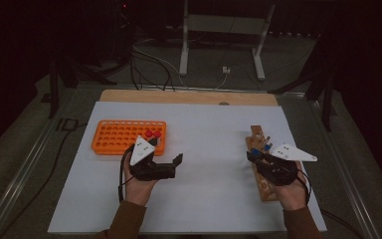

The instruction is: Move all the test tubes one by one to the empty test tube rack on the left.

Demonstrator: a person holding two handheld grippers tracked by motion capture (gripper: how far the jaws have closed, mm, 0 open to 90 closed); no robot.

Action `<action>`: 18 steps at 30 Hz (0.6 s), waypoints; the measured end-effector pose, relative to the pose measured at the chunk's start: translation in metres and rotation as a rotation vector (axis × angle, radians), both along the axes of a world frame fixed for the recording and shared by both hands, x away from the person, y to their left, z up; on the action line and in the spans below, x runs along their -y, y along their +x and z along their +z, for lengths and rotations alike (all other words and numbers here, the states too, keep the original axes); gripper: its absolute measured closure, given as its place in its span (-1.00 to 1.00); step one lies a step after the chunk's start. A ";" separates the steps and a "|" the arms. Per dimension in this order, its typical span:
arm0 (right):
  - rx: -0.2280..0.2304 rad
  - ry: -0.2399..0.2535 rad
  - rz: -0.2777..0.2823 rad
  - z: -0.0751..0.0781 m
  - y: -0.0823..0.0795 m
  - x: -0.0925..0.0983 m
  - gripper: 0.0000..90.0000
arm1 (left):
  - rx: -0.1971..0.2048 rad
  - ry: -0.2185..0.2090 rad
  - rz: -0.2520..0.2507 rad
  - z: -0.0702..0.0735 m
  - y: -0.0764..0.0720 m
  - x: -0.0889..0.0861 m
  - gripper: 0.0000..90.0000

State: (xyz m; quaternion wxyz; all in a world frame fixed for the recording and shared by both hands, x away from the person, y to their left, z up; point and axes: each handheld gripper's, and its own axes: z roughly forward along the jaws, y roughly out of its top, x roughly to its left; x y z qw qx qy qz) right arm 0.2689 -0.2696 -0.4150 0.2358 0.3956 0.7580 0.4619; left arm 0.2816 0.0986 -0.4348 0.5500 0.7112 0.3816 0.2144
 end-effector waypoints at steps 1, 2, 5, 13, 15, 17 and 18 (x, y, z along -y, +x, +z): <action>-0.003 0.008 0.003 0.000 0.000 -0.001 0.70 | 0.006 0.006 -0.011 0.000 0.000 0.003 -0.96; -0.007 0.015 0.008 -0.001 0.000 -0.003 0.70 | 0.011 0.014 -0.023 0.000 0.000 0.007 -0.96; -0.022 0.034 0.014 -0.001 0.002 -0.006 0.70 | 0.014 0.030 -0.058 -0.002 0.000 0.019 -0.96; -0.028 0.051 0.045 0.000 0.002 -0.019 0.70 | 0.056 0.054 -0.139 -0.009 -0.001 0.052 -0.96; -0.027 0.050 0.054 -0.001 0.002 -0.022 0.70 | 0.049 0.053 -0.158 -0.009 -0.001 0.060 -0.96; -0.032 0.048 0.061 -0.001 0.002 -0.025 0.70 | 0.025 0.056 -0.164 -0.010 -0.001 0.068 -0.96; -0.032 0.045 0.066 -0.002 0.002 -0.027 0.70 | 0.019 0.056 -0.166 -0.010 0.000 0.070 -0.96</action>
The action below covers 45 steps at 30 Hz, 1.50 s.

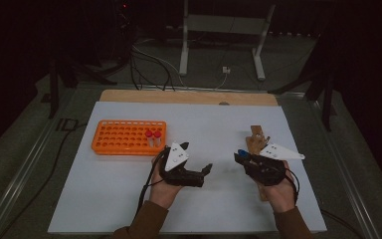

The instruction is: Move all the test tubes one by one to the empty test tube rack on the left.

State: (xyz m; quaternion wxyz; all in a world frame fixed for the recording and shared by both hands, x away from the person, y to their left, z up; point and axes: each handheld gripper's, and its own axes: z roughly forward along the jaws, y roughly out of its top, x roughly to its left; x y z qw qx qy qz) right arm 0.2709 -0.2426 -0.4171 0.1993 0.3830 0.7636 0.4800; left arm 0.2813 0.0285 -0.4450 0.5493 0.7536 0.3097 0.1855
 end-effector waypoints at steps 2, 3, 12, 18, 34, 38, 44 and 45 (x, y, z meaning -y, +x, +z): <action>-0.005 0.000 0.003 0.000 0.000 -0.003 0.70 | -0.020 0.006 -0.009 -0.001 0.001 0.006 -0.95; -0.004 0.000 0.007 0.000 0.000 -0.004 0.70 | -0.028 0.008 -0.014 -0.002 0.001 0.009 -0.94; -0.010 -0.005 0.030 -0.003 -0.001 -0.013 0.70 | -0.053 0.067 -0.094 -0.011 -0.001 0.041 -0.89; -0.016 -0.010 0.045 -0.005 -0.001 -0.017 0.70 | -0.043 0.092 -0.111 -0.017 -0.003 0.056 -0.55; -0.040 -0.001 0.069 -0.009 0.000 -0.018 0.70 | -0.040 0.081 -0.163 -0.020 -0.002 0.060 0.66; -0.043 -0.005 0.069 -0.009 0.000 -0.019 0.70 | -0.024 0.095 -0.166 -0.021 -0.003 0.061 0.72; -0.031 0.026 0.074 -0.007 0.000 -0.014 0.40 | -0.025 0.099 -0.151 -0.021 -0.002 0.060 0.73; -0.027 0.031 0.074 -0.007 0.000 -0.014 0.31 | -0.023 0.099 -0.146 -0.021 -0.001 0.059 0.73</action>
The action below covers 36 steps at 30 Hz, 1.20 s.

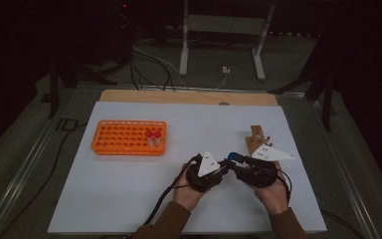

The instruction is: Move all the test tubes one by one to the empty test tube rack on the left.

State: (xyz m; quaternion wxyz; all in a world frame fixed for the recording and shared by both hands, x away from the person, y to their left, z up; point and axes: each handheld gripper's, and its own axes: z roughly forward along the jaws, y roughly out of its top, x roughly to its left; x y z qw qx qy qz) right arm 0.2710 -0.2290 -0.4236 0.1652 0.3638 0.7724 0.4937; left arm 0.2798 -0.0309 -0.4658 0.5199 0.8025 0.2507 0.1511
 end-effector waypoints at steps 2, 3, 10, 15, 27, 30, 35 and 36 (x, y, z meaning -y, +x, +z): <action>0.008 0.015 0.000 0.002 0.000 0.003 0.12 | 0.001 -0.005 0.008 0.001 0.001 -0.002 0.73; 0.008 0.026 0.001 0.003 0.000 0.004 0.04 | 0.001 -0.008 0.012 0.001 0.001 -0.003 0.73; 0.039 0.026 -0.027 0.006 -0.001 0.014 -0.43 | 0.004 -0.020 0.052 0.001 0.003 -0.016 0.73; 0.058 0.022 -0.067 0.005 -0.001 0.024 -0.65 | 0.011 -0.031 0.087 0.006 0.005 -0.029 0.73; 0.042 0.025 -0.167 0.002 0.000 0.042 -1.00 | 0.018 -0.048 0.189 0.012 0.012 -0.076 0.73; 0.046 0.031 -0.174 0.002 -0.001 0.045 -1.00 | 0.021 -0.050 0.215 0.013 0.013 -0.087 0.73; 0.054 0.034 -0.189 0.004 -0.001 0.050 -1.00 | 0.025 -0.041 0.250 0.014 0.015 -0.106 0.73; 0.052 0.032 -0.192 0.004 -0.002 0.051 -1.00 | 0.026 -0.041 0.256 0.014 0.015 -0.109 0.73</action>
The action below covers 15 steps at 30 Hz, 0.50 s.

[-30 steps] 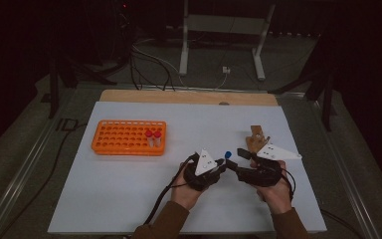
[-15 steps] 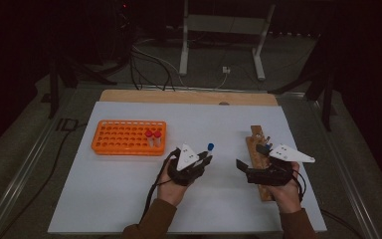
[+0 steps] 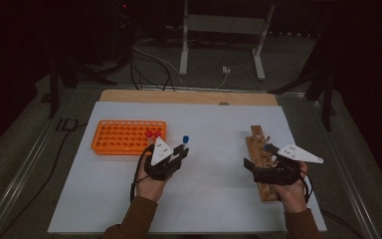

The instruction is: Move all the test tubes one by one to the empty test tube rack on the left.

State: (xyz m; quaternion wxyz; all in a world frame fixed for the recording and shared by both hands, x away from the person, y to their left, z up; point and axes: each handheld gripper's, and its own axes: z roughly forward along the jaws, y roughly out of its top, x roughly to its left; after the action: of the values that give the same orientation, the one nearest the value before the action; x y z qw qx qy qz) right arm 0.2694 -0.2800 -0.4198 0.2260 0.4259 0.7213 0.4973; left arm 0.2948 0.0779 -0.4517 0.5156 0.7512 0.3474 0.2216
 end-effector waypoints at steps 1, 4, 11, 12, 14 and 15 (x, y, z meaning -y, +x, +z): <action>0.000 -0.001 -0.003 0.000 0.000 0.000 -1.00 | -0.001 -0.001 0.007 0.000 0.000 -0.004 0.73; 0.001 -0.007 -0.008 0.001 0.000 0.001 -0.99 | 0.003 -0.003 0.033 0.001 0.001 -0.016 0.73; 0.009 -0.012 -0.019 0.001 -0.001 0.002 -0.99 | 0.012 -0.006 0.098 0.004 0.005 -0.042 0.73; 0.009 -0.011 -0.018 0.001 -0.001 0.002 -0.99 | 0.013 -0.007 0.108 0.005 0.005 -0.046 0.73; 0.010 -0.009 -0.018 0.001 -0.001 0.003 -0.99 | 0.015 -0.006 0.124 0.005 0.006 -0.053 0.73; 0.009 -0.006 -0.018 0.002 -0.001 0.003 -0.99 | 0.015 -0.006 0.131 0.006 0.006 -0.055 0.73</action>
State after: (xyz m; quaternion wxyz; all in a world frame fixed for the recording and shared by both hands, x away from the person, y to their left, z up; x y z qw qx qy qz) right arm 0.2684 -0.2827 -0.4182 0.2351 0.4292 0.7179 0.4950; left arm 0.3006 0.1330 -0.4461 0.5047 0.7236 0.3927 0.2596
